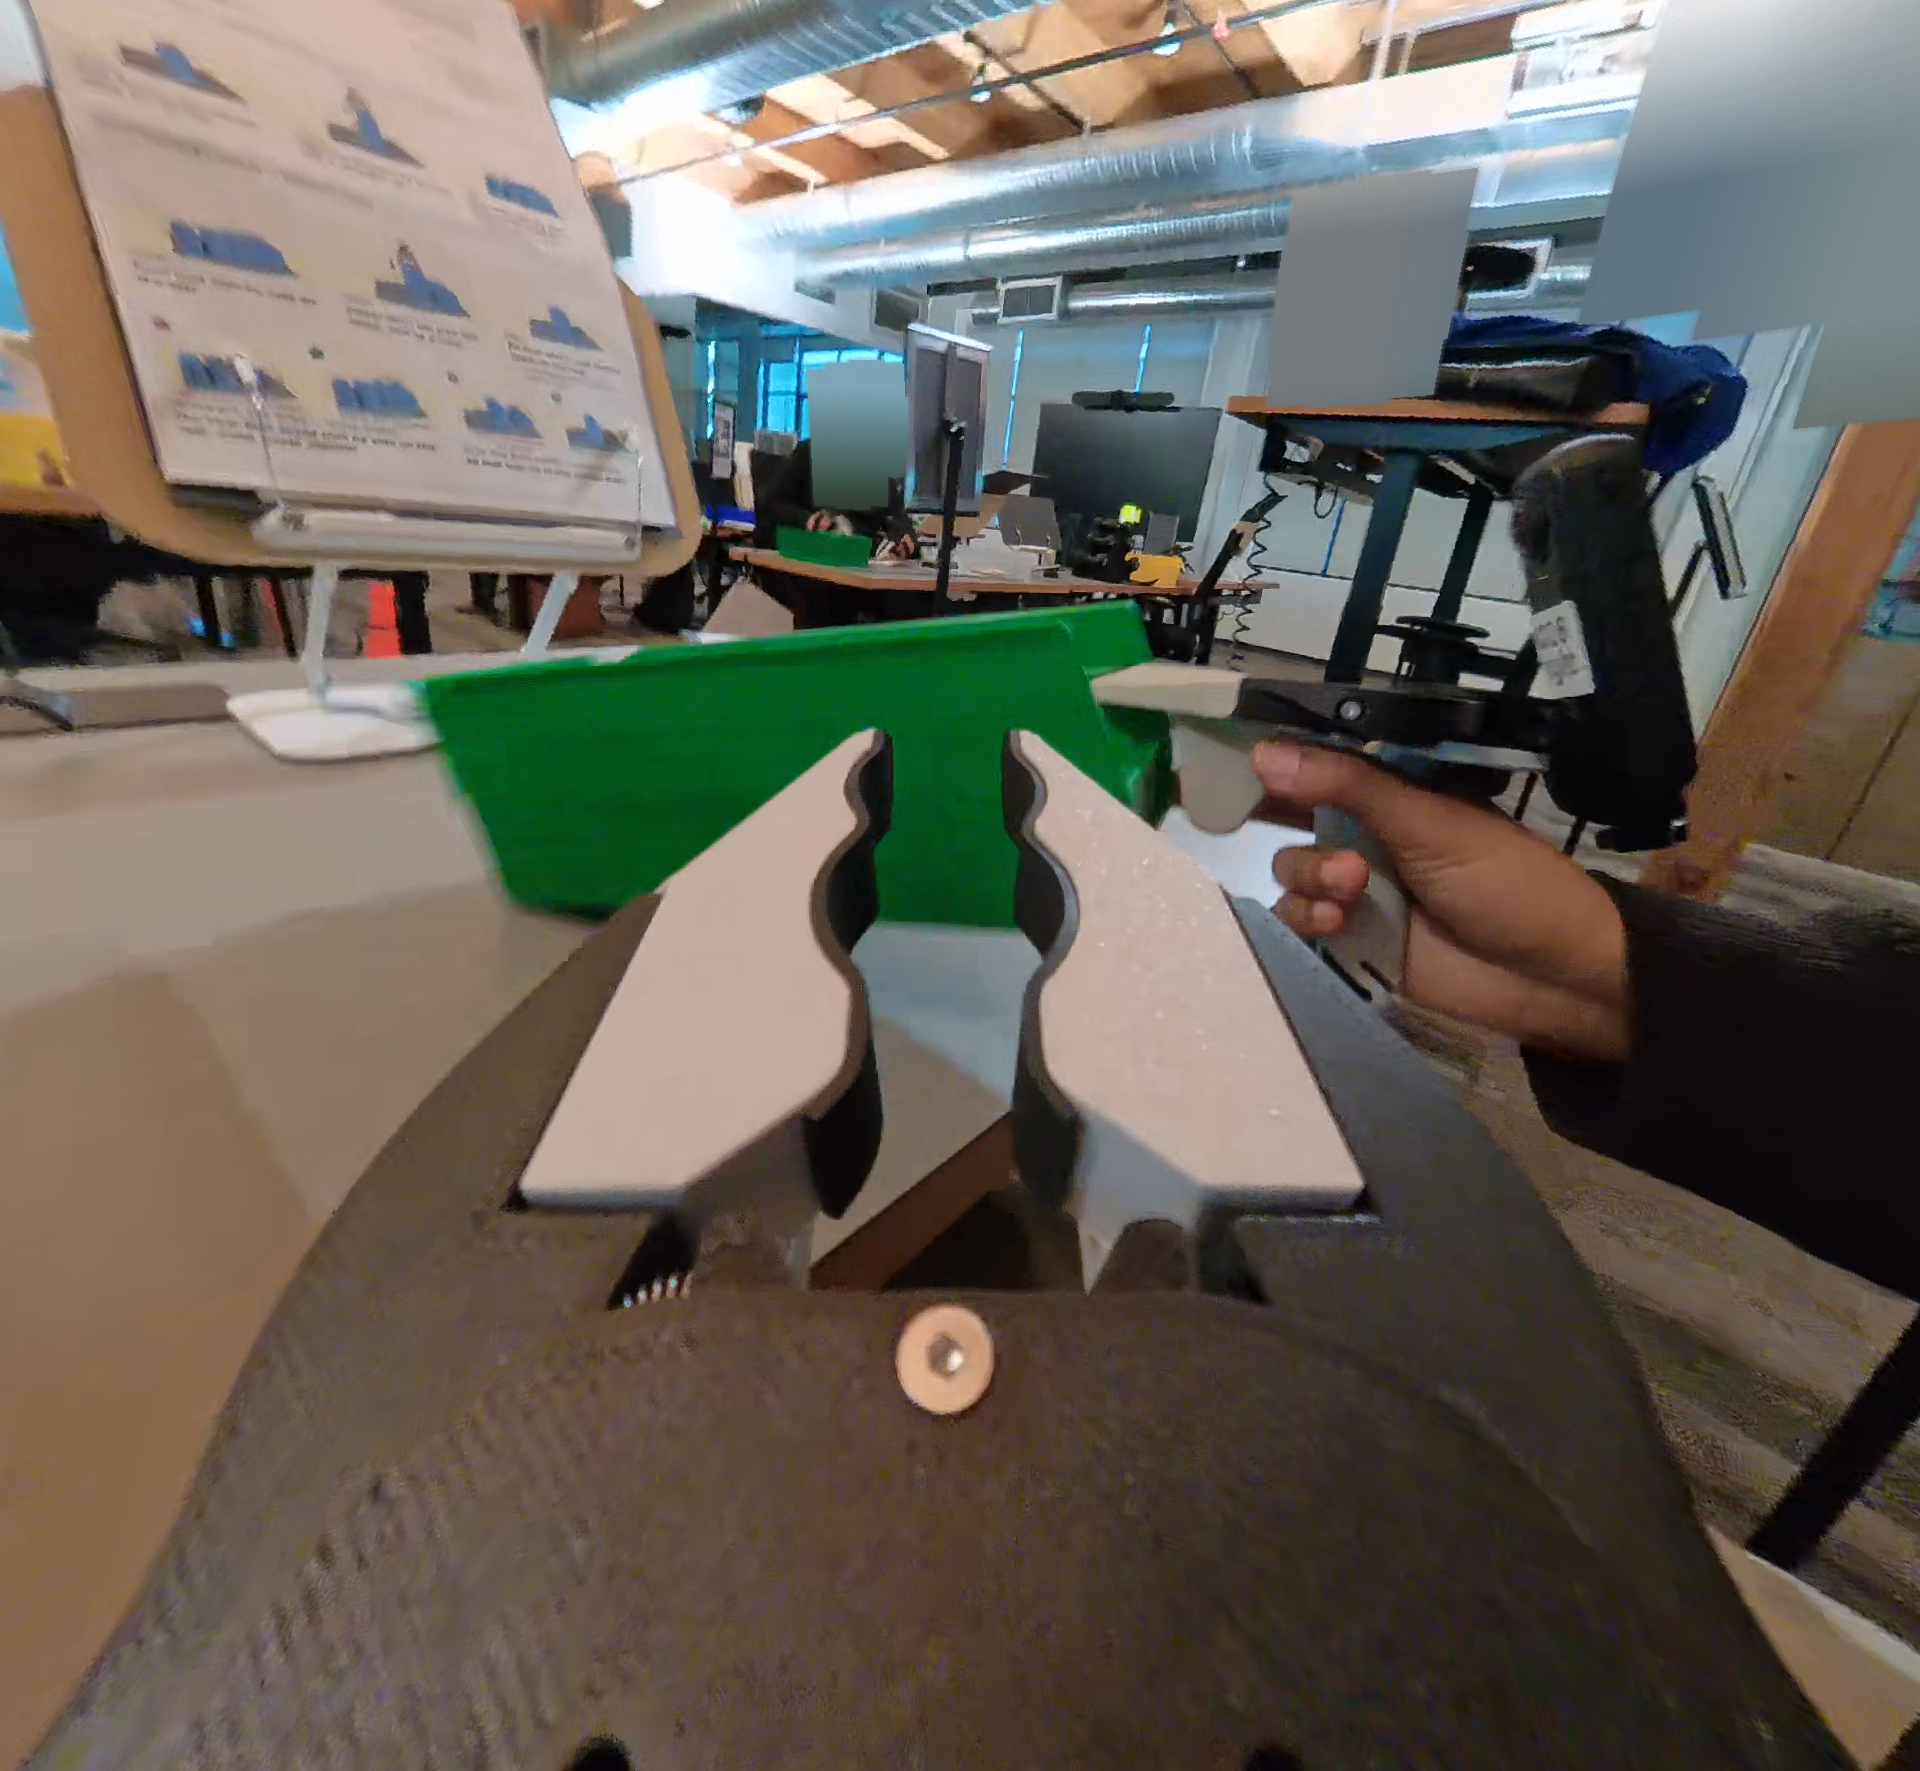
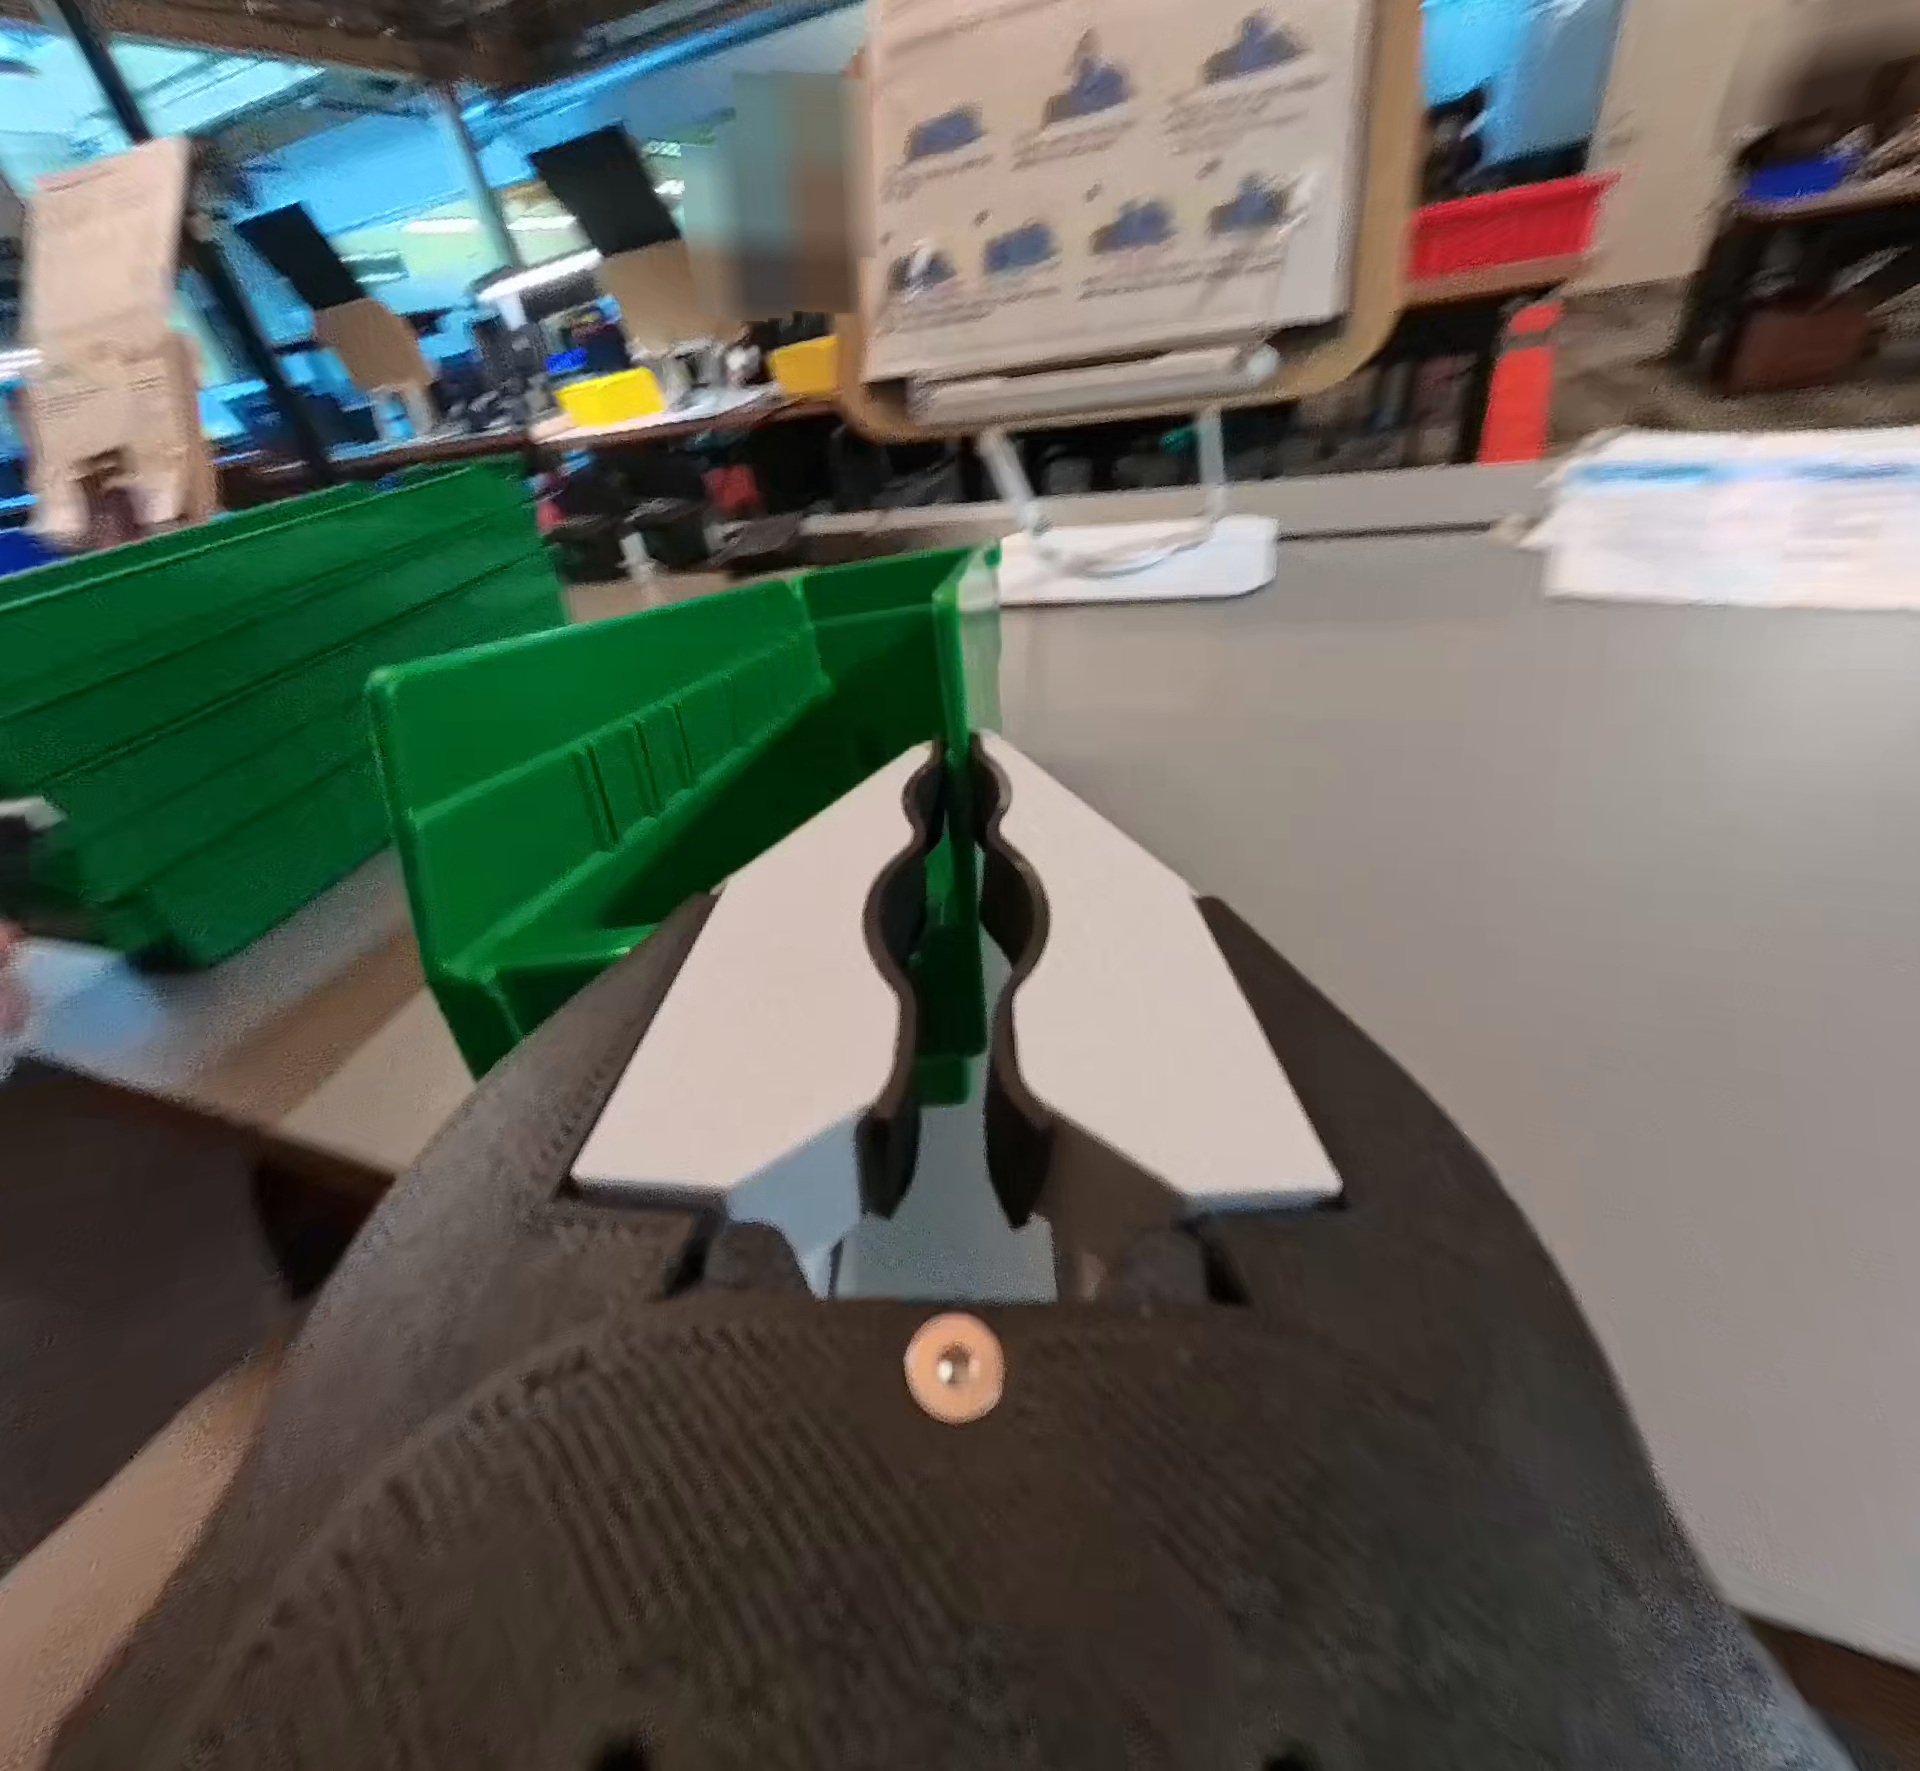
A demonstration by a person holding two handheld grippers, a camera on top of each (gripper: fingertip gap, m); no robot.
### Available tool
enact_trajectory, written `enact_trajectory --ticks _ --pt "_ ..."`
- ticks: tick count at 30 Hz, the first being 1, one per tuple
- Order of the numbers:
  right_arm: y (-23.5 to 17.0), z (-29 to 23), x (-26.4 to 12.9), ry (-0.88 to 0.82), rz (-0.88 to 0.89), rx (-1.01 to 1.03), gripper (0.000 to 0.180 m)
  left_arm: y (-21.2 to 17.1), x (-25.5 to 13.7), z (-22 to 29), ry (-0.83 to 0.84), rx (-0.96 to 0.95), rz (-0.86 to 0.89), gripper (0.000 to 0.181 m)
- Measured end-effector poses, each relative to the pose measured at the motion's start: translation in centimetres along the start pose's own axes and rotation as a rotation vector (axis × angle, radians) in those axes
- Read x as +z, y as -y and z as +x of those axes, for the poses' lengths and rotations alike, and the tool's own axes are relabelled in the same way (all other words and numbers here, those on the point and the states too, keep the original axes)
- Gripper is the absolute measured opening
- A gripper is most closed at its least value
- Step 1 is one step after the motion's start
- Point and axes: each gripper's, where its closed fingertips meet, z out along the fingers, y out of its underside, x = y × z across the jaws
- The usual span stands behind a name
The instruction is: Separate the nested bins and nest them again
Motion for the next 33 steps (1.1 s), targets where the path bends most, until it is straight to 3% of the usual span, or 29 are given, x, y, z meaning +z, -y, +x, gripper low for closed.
enact_trajectory --ticks 4,8,13,17,21,25,33 --pt "2.5 8.2 -0.7 -0.143 0.053 -0.095 0.0 -1.7 0.0 -2.6 0.103 -0.108 -0.078 0.023" --pt "2.3 16.8 -2.5 -0.267 0.053 0.075 0.001 -3.5 0.2 -3.9 0.12 -0.228 -0.166 0.045" --pt "1.6 23.0 -4.8 -0.383 0.048 0.037 0.001 -5.7 0.4 -4.6 0.132 -0.314 -0.274 0.057" --pt "1.3 25.1 -6.2 -0.387 0.065 0.076 0.002 -6.4 0.4 -4.9 0.141 -0.319 -0.333 0.074" --pt "0.2 26.1 -6.7 -0.368 0.025 0.032 0.002 -6.9 0.2 -5.4 0.149 -0.323 -0.369 0.074" --pt "-0.9 27.2 -7.1 -0.369 0.01 0.111 0.003 -7.6 0.2 -5.3 0.144 -0.377 -0.389 0.075" --pt "-1.2 28.6 -7.6 -0.492 -0.029 0.047 0.014 -8.1 0.3 -4.8 0.125 -0.375 -0.415 0.076"
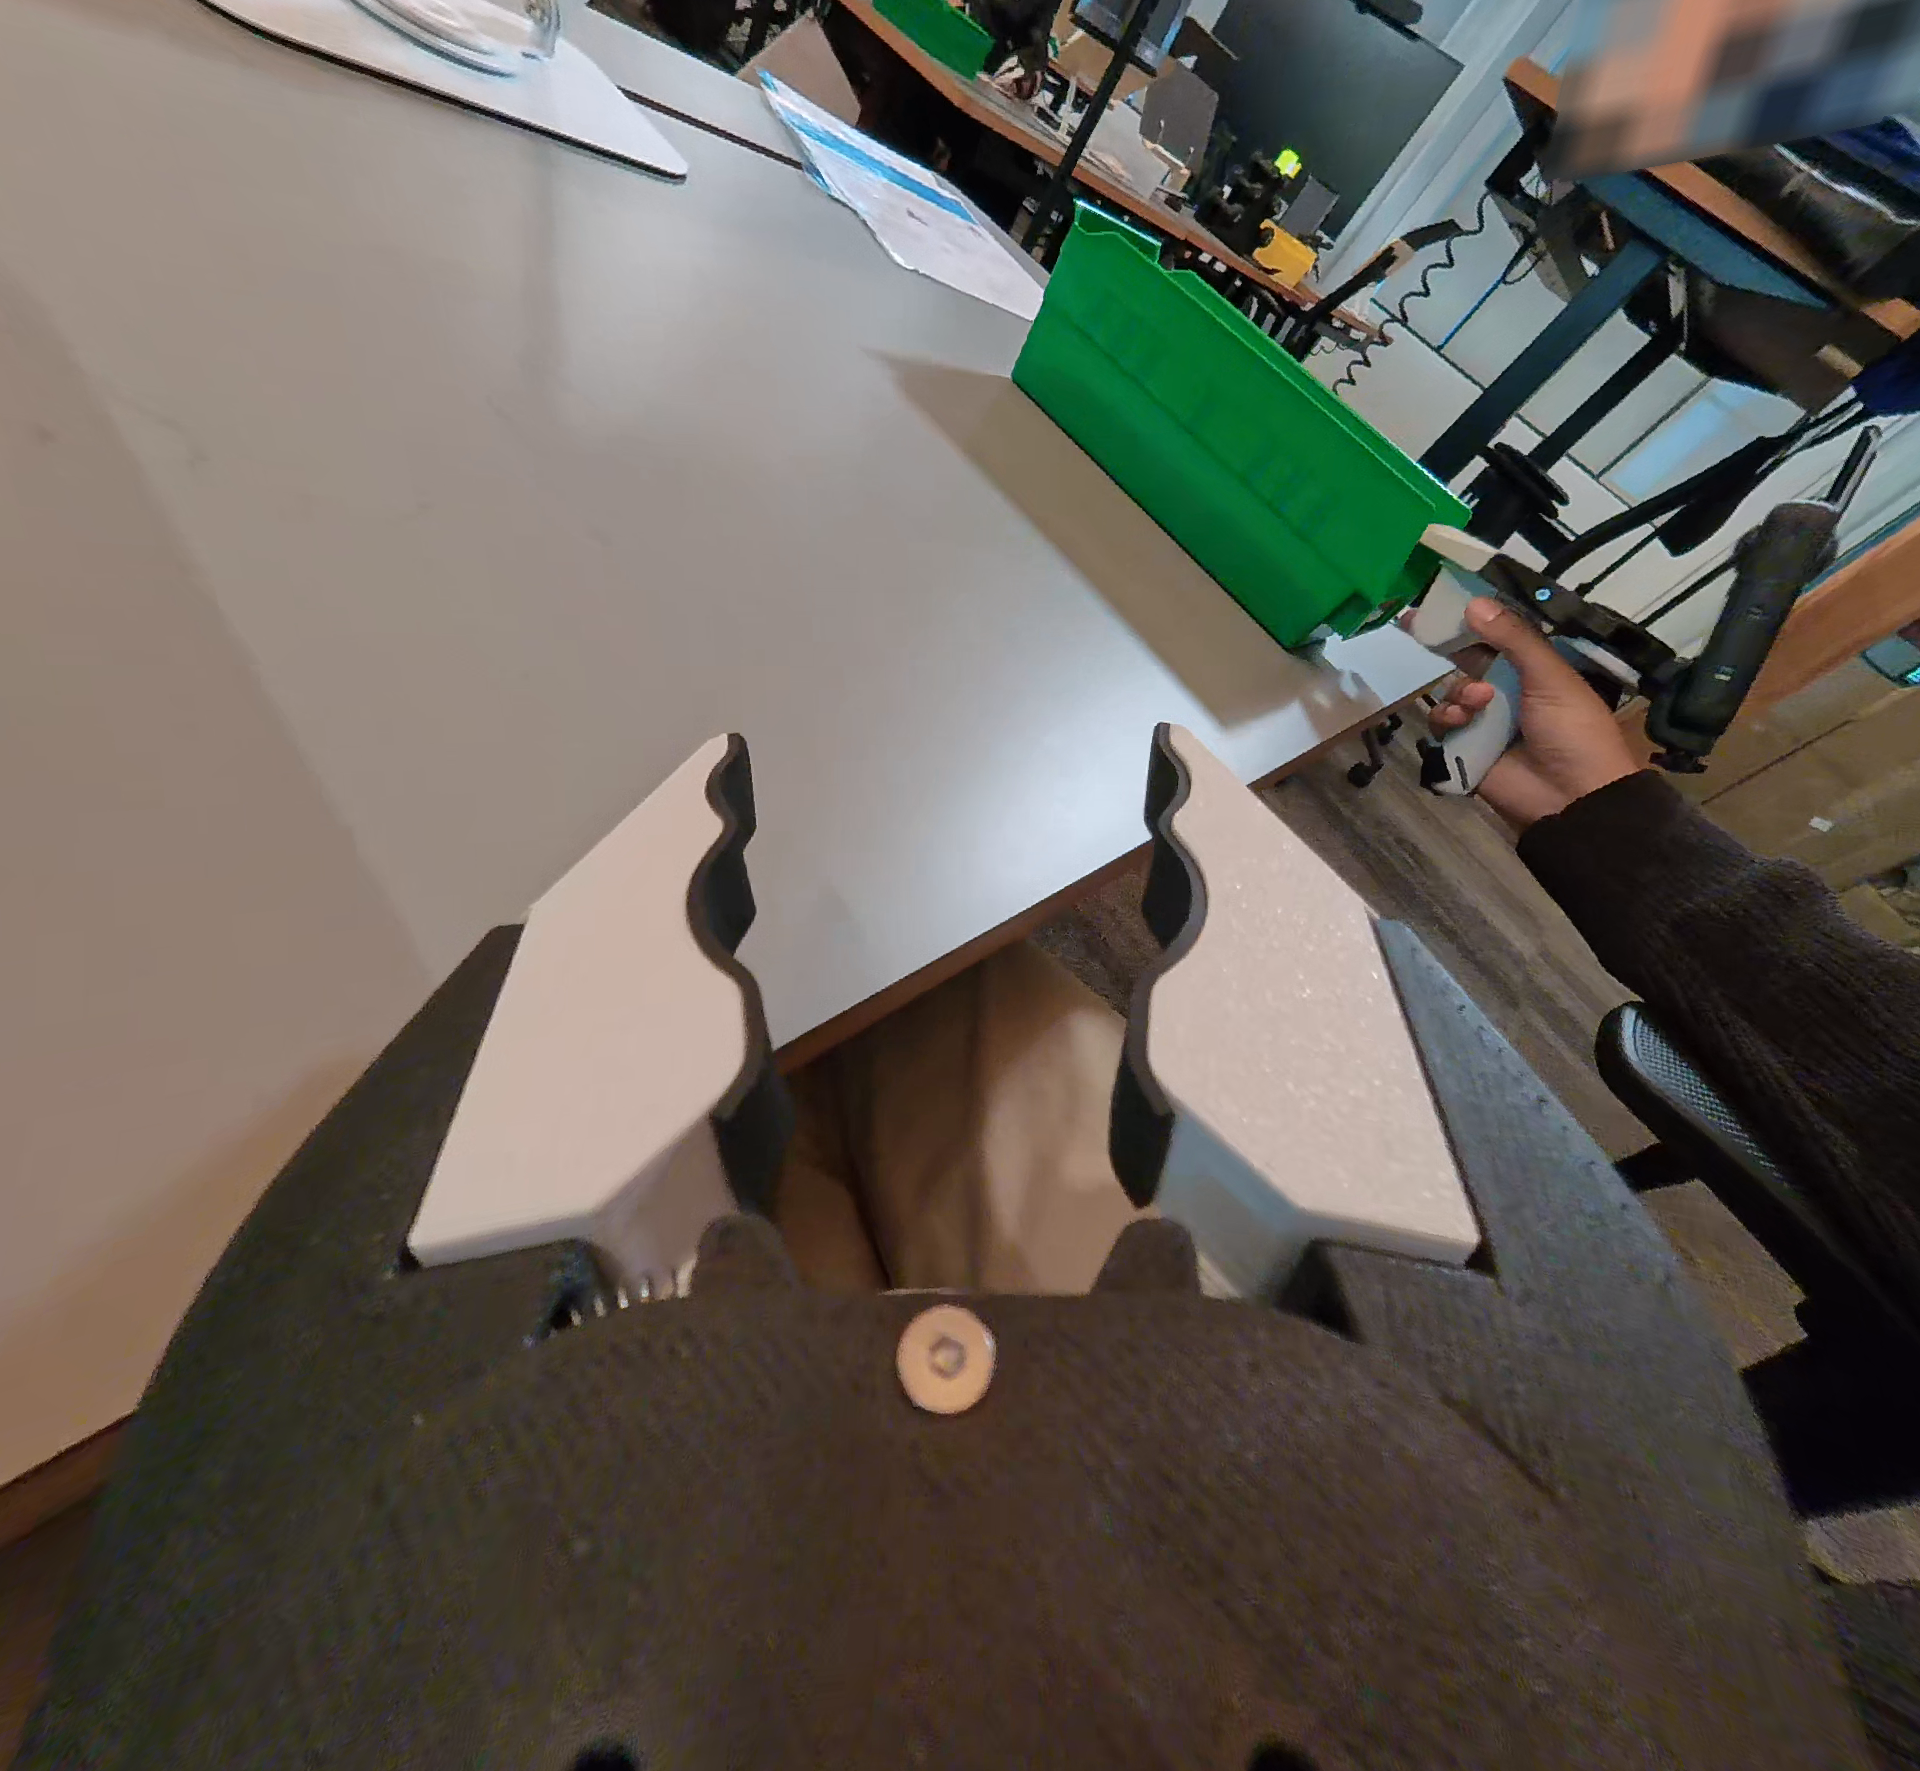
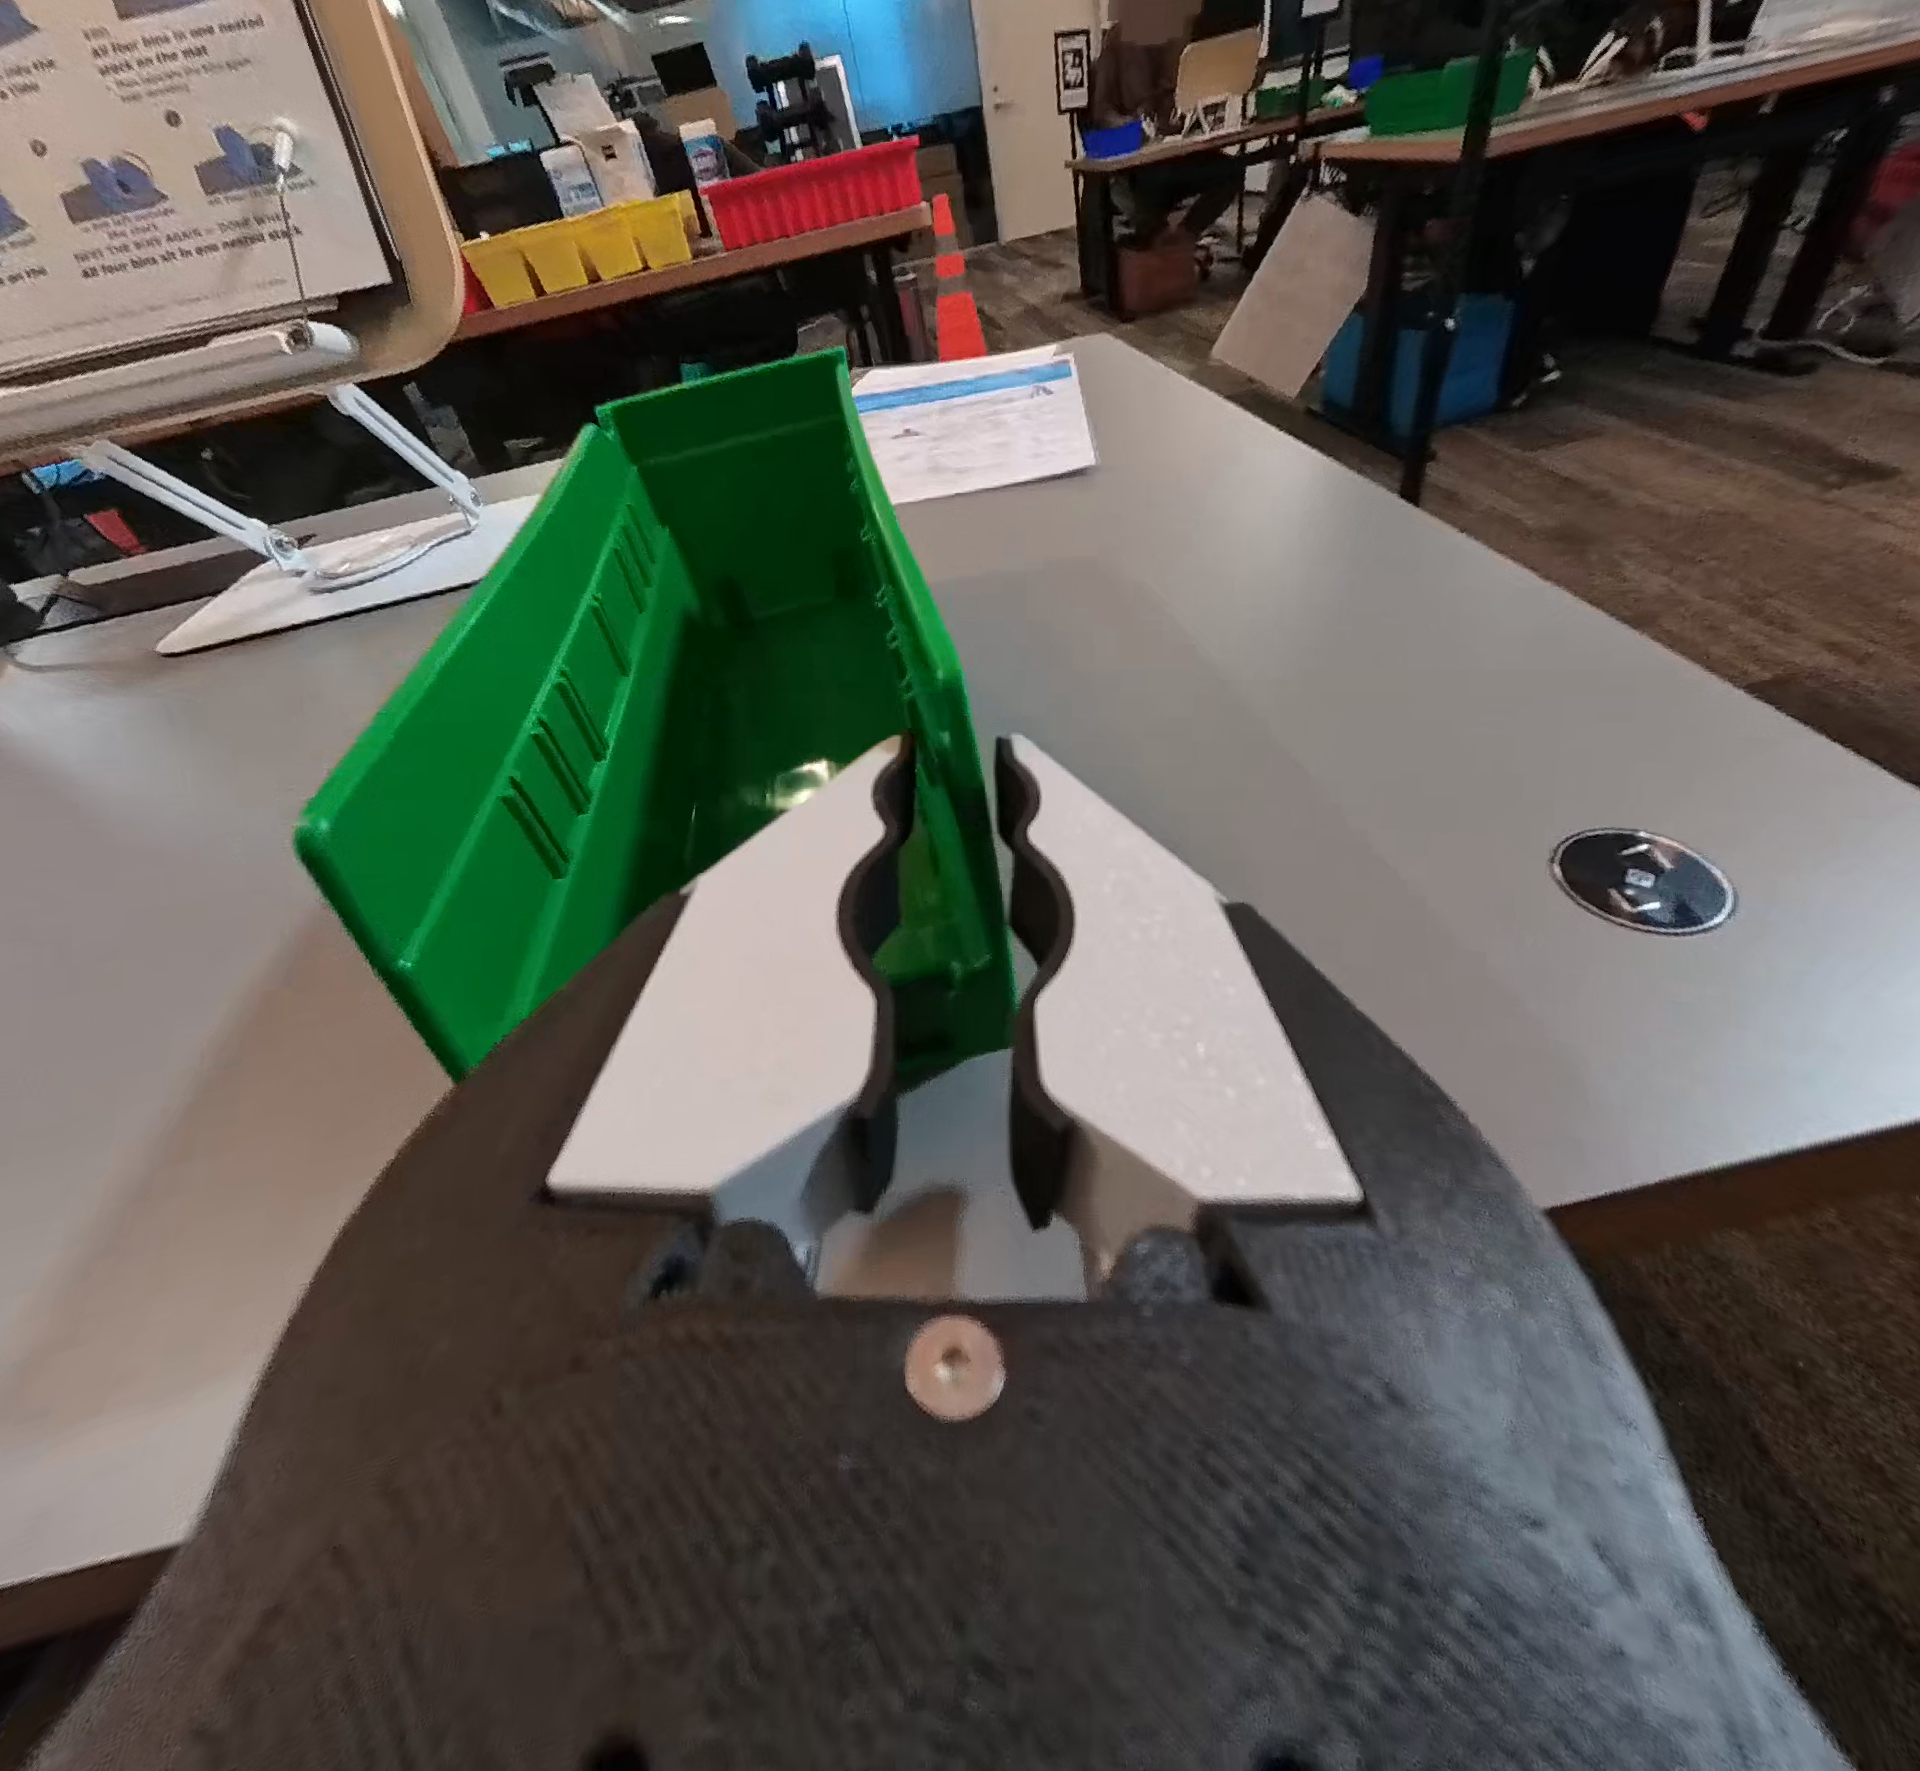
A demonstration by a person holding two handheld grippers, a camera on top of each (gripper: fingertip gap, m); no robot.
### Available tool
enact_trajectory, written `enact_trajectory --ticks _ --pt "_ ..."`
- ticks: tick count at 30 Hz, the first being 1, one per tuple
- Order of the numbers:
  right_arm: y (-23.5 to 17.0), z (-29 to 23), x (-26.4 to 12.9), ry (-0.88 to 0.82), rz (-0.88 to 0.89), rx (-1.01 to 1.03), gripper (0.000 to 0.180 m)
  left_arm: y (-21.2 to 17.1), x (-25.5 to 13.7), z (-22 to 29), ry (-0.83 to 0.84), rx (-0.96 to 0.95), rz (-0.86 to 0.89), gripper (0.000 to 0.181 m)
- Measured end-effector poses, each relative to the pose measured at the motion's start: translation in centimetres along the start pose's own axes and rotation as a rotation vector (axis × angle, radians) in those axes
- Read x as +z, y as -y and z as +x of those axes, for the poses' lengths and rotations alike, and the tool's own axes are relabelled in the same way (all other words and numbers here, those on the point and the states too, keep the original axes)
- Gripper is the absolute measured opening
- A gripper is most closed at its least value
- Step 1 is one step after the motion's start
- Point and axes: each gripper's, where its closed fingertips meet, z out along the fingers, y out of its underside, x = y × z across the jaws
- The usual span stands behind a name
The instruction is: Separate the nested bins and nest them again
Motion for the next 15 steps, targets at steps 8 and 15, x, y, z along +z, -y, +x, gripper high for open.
enact_trajectory --ticks 8,15 --pt "-0.17 0.12 0.03 -0.017 -0.008 -0.002 0.01 -0.39 0.15 -0.05 -0.004 -0.011 -0.017 0.076" --pt "-0.17 0.14 0.05 -0.022 -0.012 -0.002 0.01 -0.72 0.36 -0.1 -0.006 -0.015 -0.028 0.076"
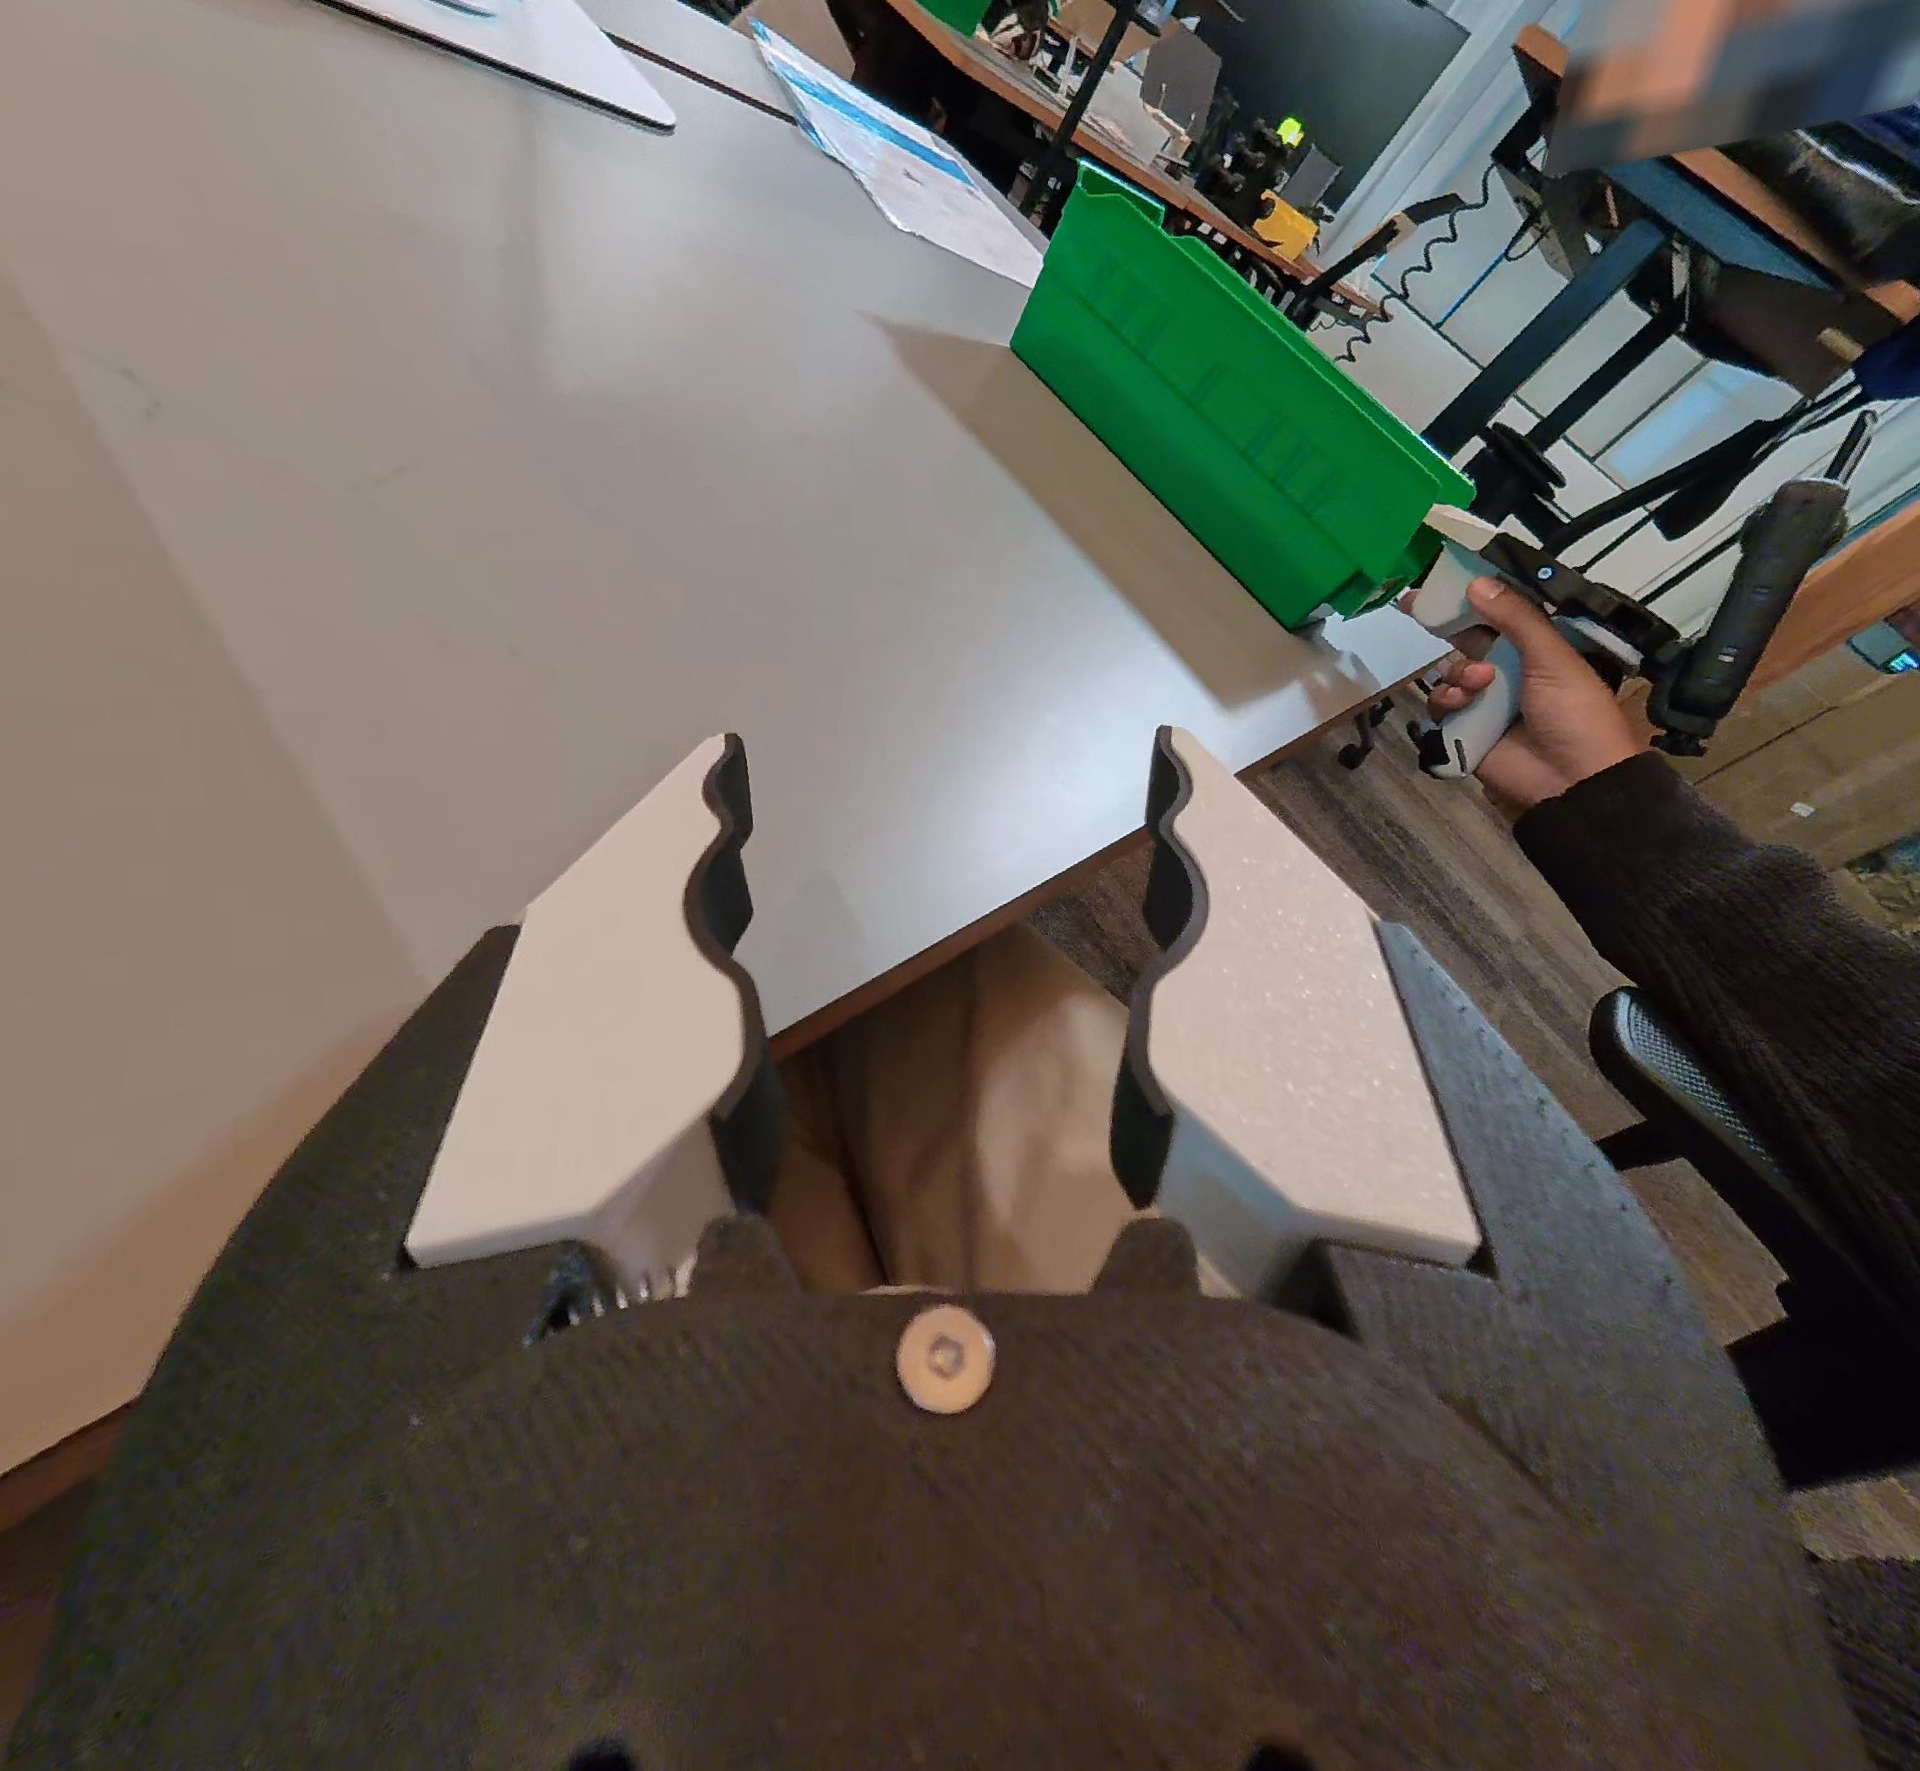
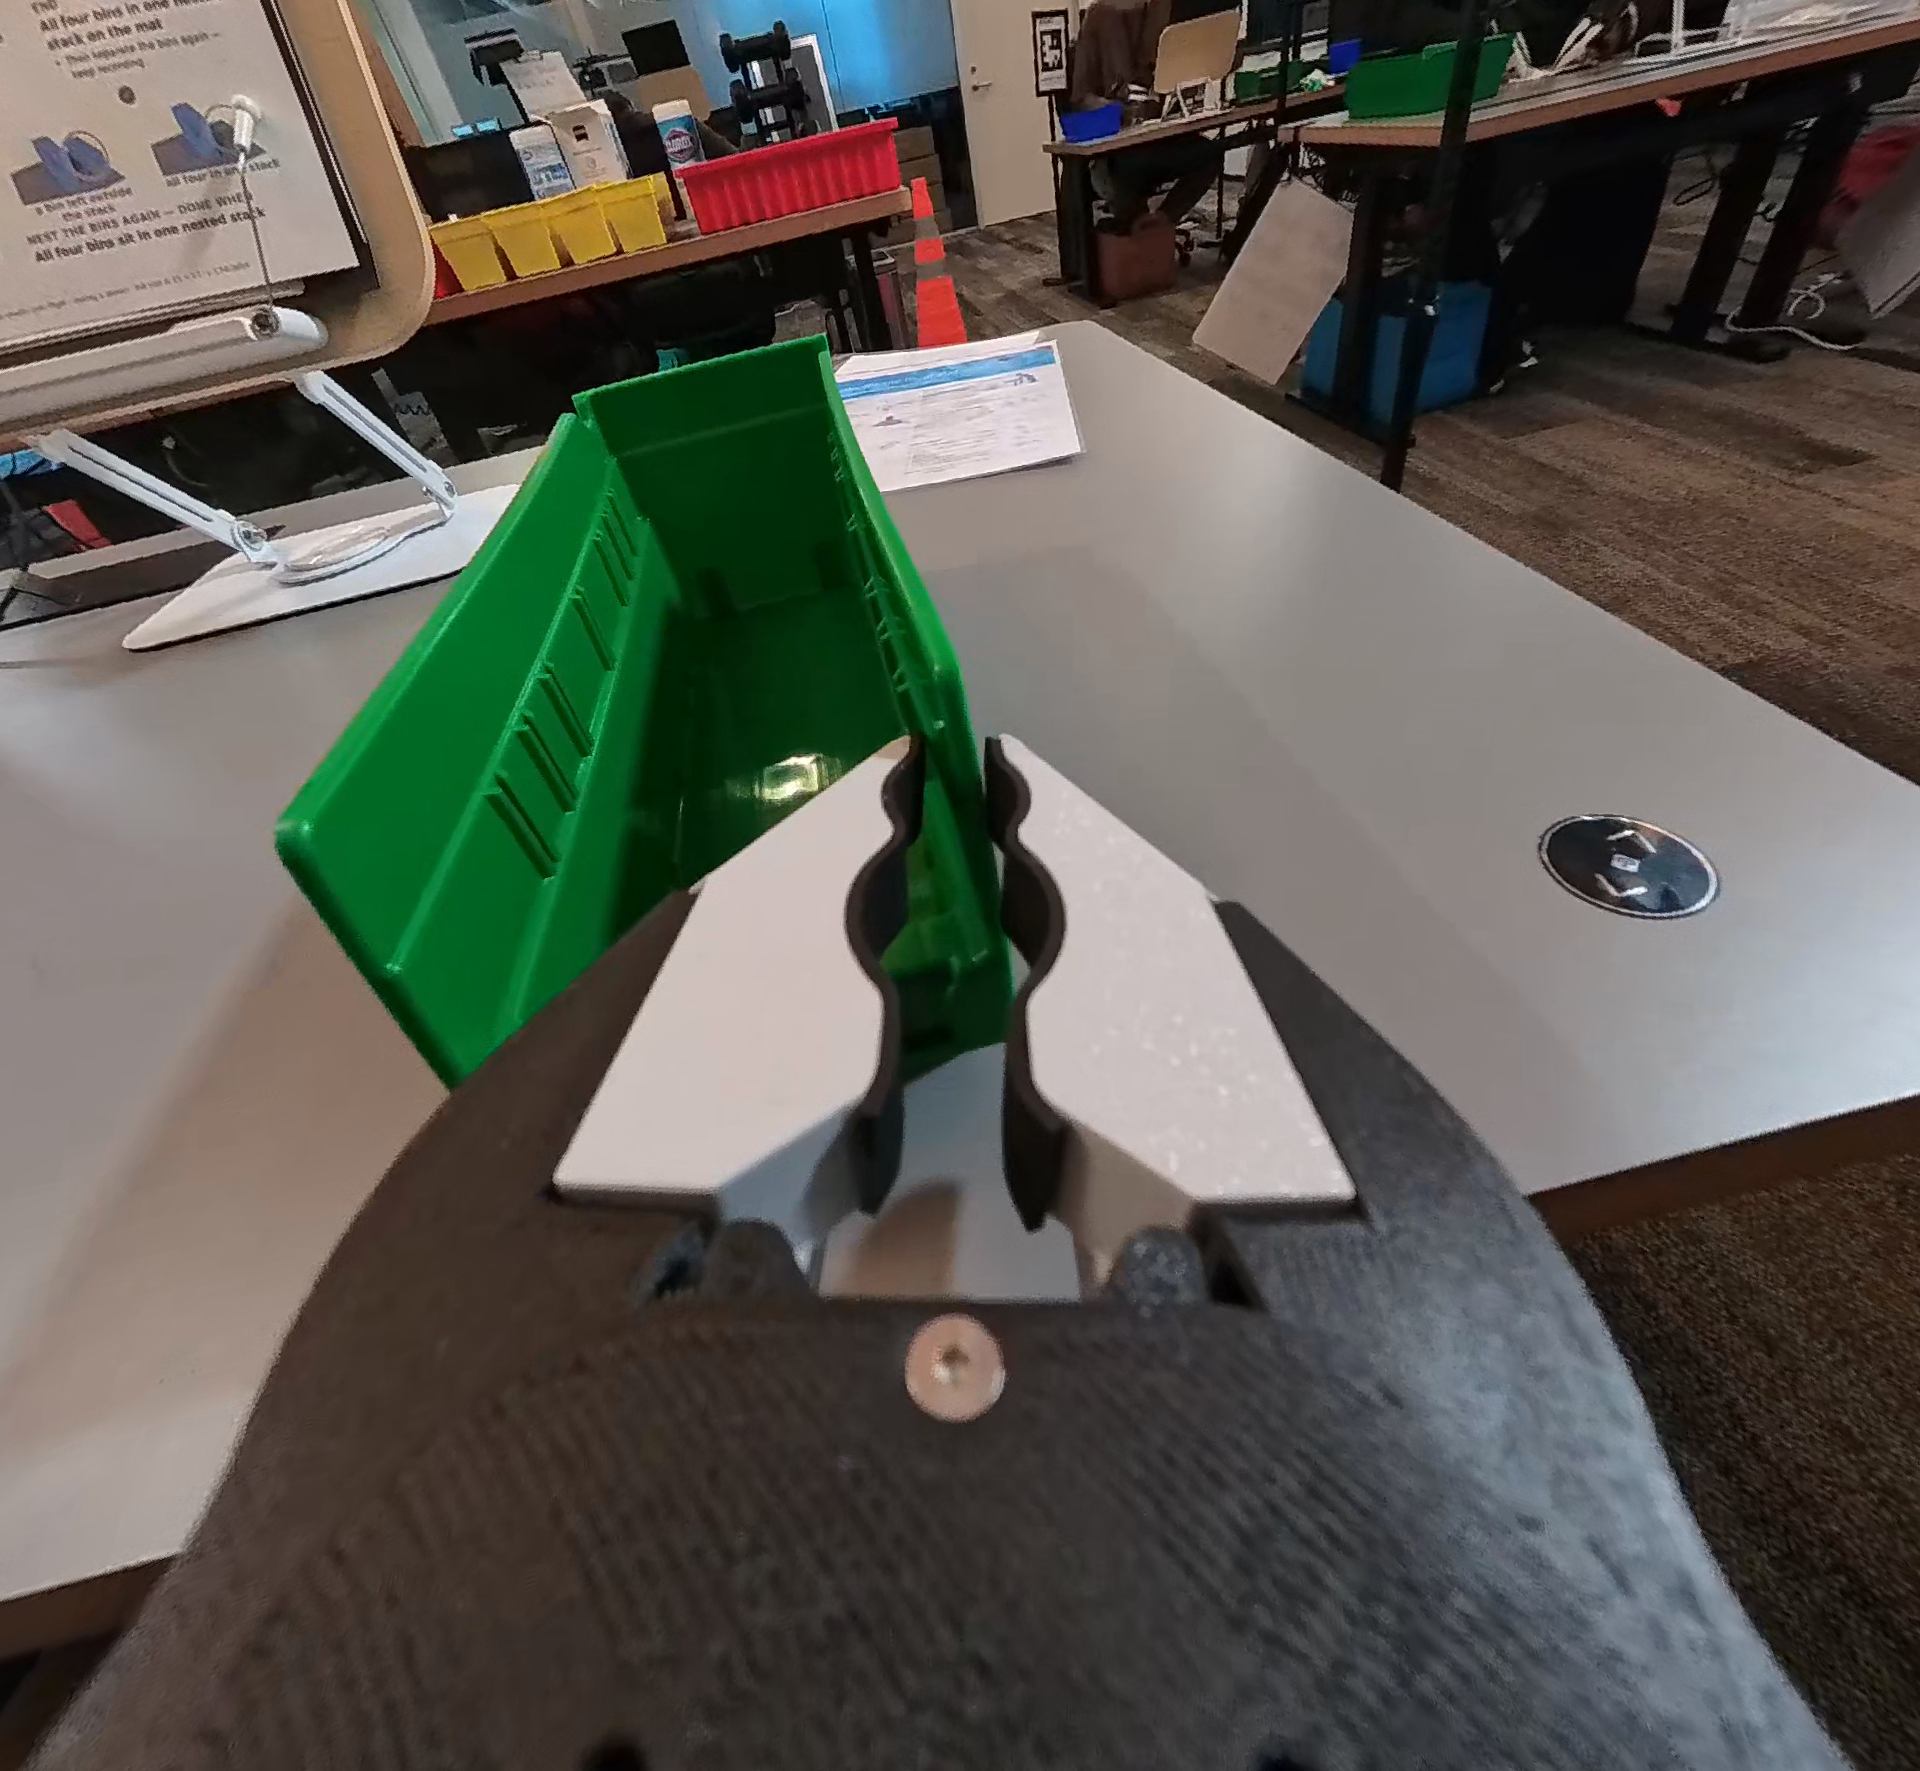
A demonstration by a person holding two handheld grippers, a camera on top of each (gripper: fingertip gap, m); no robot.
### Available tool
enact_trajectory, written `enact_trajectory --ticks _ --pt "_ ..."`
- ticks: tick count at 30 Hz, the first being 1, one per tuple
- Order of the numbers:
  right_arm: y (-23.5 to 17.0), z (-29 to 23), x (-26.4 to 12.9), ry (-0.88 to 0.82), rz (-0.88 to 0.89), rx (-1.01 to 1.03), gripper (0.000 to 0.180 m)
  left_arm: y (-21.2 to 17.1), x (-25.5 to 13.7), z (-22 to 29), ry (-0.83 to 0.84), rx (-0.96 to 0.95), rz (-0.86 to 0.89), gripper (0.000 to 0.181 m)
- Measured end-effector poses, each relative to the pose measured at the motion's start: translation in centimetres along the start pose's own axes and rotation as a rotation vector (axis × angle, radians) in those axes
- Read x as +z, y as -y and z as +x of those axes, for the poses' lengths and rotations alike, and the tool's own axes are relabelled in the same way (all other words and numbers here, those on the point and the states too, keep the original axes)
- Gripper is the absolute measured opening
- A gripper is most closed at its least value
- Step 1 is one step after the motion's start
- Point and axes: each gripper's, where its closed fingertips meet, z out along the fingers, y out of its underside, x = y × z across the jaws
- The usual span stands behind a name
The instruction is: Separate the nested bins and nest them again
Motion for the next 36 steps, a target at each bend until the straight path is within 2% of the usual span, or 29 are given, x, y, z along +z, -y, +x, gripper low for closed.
enact_trajectory --ticks 29,36 --pt "-0.1 -0.4 0.1 0.008 0.013 0.025 0.01 -1.4 0.7 1.0 -0.021 0.04 -0.062 0.079" --pt "-1.0 -0.5 0.4 -0.002 -0.035 0.002 0.012 -1.6 0.8 1.1 -0.023 0.036 -0.068 0.08"
